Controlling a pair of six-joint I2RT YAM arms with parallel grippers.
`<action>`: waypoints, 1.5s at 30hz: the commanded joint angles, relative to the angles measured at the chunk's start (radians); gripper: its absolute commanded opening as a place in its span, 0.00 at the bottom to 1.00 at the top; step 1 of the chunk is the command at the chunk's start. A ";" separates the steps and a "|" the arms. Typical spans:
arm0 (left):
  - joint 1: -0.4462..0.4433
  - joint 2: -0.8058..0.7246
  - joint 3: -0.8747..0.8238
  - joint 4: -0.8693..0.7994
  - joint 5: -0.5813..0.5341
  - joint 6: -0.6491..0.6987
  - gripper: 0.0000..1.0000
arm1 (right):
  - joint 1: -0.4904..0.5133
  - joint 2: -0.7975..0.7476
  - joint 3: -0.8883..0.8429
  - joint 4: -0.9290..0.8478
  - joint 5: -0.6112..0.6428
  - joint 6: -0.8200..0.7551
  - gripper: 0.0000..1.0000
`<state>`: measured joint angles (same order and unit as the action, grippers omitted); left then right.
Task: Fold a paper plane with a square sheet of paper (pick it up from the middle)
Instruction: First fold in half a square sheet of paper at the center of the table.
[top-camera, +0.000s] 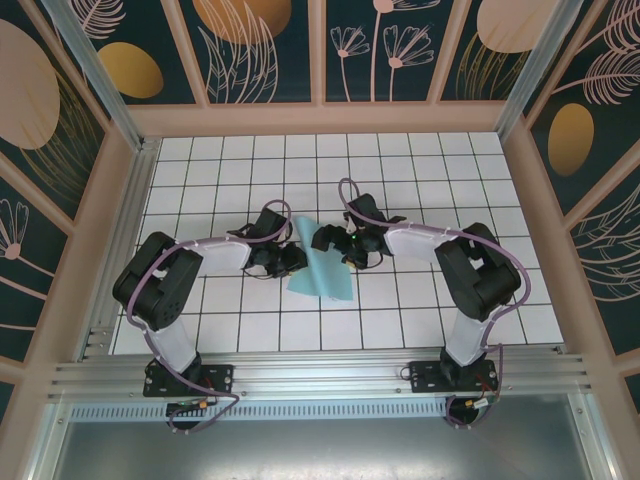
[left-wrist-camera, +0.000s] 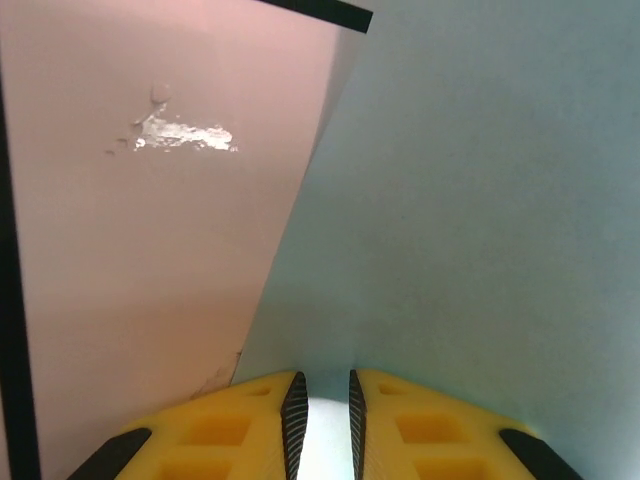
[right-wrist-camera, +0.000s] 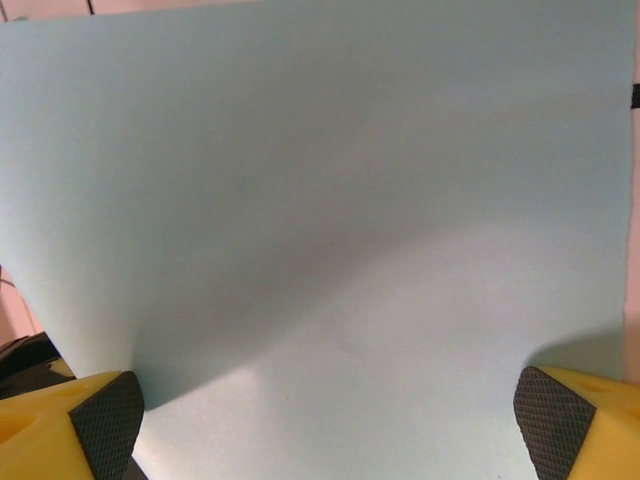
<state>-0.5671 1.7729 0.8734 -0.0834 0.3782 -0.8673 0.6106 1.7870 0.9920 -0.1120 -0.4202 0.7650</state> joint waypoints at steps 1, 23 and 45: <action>-0.005 0.065 -0.008 -0.099 -0.054 0.025 0.24 | 0.009 -0.002 -0.048 0.096 -0.054 -0.004 0.99; -0.039 0.149 0.127 -0.180 -0.066 0.047 0.23 | -0.025 -0.096 -0.184 0.180 -0.020 -0.072 0.91; -0.032 -0.010 0.117 -0.076 -0.052 -0.007 0.35 | -0.046 -0.158 -0.211 0.273 -0.019 -0.052 0.26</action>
<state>-0.6136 1.8420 1.0218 -0.1761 0.3531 -0.8391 0.5785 1.6550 0.7937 0.0944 -0.3985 0.7059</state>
